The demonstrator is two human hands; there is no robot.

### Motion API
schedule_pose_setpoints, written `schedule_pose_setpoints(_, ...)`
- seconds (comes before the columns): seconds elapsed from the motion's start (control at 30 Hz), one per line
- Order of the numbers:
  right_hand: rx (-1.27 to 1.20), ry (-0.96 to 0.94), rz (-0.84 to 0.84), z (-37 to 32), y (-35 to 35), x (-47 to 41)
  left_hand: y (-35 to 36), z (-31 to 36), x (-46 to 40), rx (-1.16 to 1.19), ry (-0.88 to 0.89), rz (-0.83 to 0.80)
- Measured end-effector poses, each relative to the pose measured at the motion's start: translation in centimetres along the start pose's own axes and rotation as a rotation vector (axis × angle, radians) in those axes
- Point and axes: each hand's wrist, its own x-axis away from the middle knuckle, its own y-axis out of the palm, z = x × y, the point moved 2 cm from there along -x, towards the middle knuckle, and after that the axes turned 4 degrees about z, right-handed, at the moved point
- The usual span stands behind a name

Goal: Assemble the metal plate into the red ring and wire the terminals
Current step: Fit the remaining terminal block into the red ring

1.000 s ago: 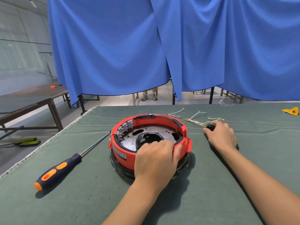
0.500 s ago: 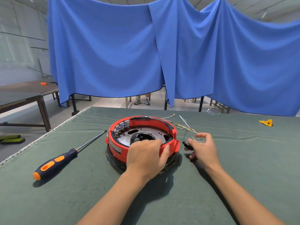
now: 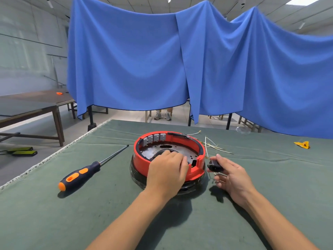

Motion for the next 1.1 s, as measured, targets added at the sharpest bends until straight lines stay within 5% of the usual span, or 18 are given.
schedule_pose_setpoints(0.27, -0.071, -0.003, -0.266, -4.1, 1.9, 0.8, 0.1, -2.1, -0.8, 0.022, -0.266, -0.072)
schedule_pose_setpoints(0.47, 0.52, -0.38, -0.185, -4.7, 5.4, 2.5, -0.5, -3.1, -0.4, 0.067, -0.161, -0.042)
schedule_pose_setpoints(0.63, 0.722, -0.554, -0.201, -3.6, 6.3, 2.9, -0.5, -2.4, 0.1, 0.024, -0.153, 0.113)
schedule_pose_setpoints(1.0, 0.55, -0.298, -0.36, -4.6, 5.4, 2.9, -0.3, -1.9, 0.3, 0.056, -0.207, 0.079)
schedule_pose_setpoints(1.1, 0.222, -0.057, -0.391, -4.3, 5.3, 2.5, -0.4, -1.8, 0.3, 0.055, -0.207, 0.074)
